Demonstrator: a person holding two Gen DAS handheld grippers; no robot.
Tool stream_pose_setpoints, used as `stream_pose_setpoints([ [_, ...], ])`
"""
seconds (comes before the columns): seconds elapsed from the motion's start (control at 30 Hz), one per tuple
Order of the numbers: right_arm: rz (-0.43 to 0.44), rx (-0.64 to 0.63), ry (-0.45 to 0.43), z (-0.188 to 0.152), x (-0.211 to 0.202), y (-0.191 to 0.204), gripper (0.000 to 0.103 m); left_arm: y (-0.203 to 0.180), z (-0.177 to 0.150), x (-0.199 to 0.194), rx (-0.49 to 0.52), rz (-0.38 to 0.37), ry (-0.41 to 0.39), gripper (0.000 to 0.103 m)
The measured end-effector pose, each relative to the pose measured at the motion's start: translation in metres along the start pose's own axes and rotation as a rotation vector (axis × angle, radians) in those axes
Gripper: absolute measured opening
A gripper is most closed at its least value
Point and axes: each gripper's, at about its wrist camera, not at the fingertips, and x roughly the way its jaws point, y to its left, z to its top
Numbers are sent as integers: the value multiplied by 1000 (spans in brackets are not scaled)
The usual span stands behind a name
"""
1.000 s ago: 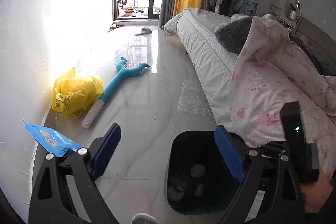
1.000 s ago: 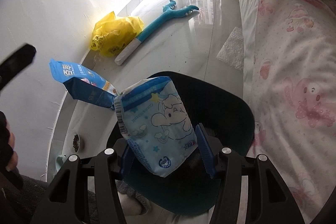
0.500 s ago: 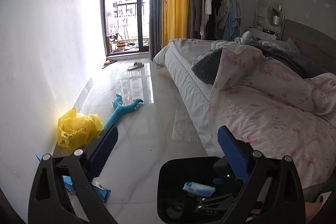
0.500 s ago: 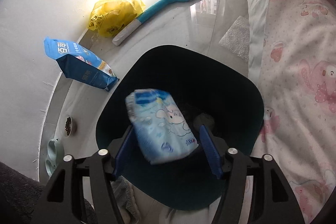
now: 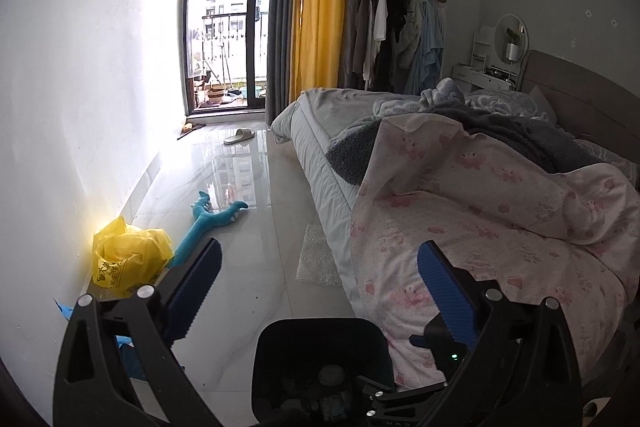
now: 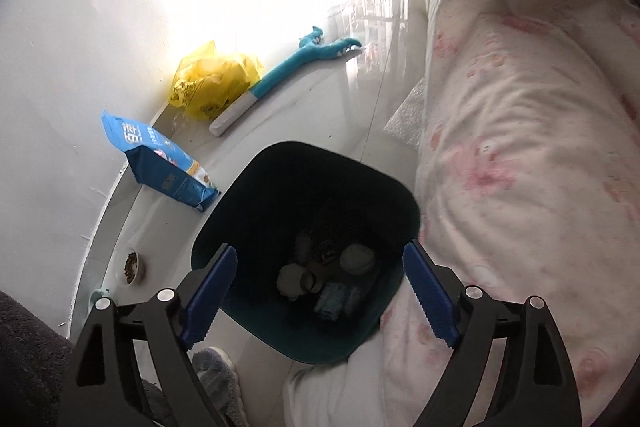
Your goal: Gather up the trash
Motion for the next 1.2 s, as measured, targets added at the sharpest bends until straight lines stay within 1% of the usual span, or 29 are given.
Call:
stream_pose_setpoints([
  [0.17,-83,24,-154,-9,-66,-18,94,-24,-7,-10,61,15,2,100],
  [0.23,-133,43,-212,-18,-94,-29,98,-32,-11,-14,59,-5,6,100],
  [0.33,-192,74,-287,-34,-134,-45,100,-41,-16,-16,45,-24,26,100],
  [0.43,-210,144,-343,-55,-168,-64,100,-52,-21,-18,55,-24,36,100],
  [0.5,-238,177,-371,-69,-188,-73,100,-62,-23,-22,76,-29,29,100],
  [0.57,-262,192,-400,-81,-210,-82,100,-71,-26,-27,96,-26,20,100],
  [0.63,-306,199,-438,-93,-235,-88,100,-81,-29,-32,109,-19,17,100],
  [0.7,-324,208,-467,-105,-259,-94,100,-94,-32,-38,139,-15,4,100],
  [0.8,-375,202,-505,-127,-292,-101,100,-112,-38,-46,170,-39,-3,100],
  [0.9,-405,200,-525,-149,-312,-106,100,-131,-45,-56,203,-61,-18,100],
  [0.97,-419,210,-522,-164,-319,-107,100,-142,-51,-62,214,-91,-17,100],
  [1.07,-409,229,-520,-183,-324,-115,100,-154,-60,-67,211,-124,-2,100],
  [1.17,-434,230,-507,-196,-327,-115,100,-161,-69,-66,203,-129,23,100],
  [1.2,-420,235,-514,-201,-328,-115,100,-162,-73,-67,203,-125,29,100],
])
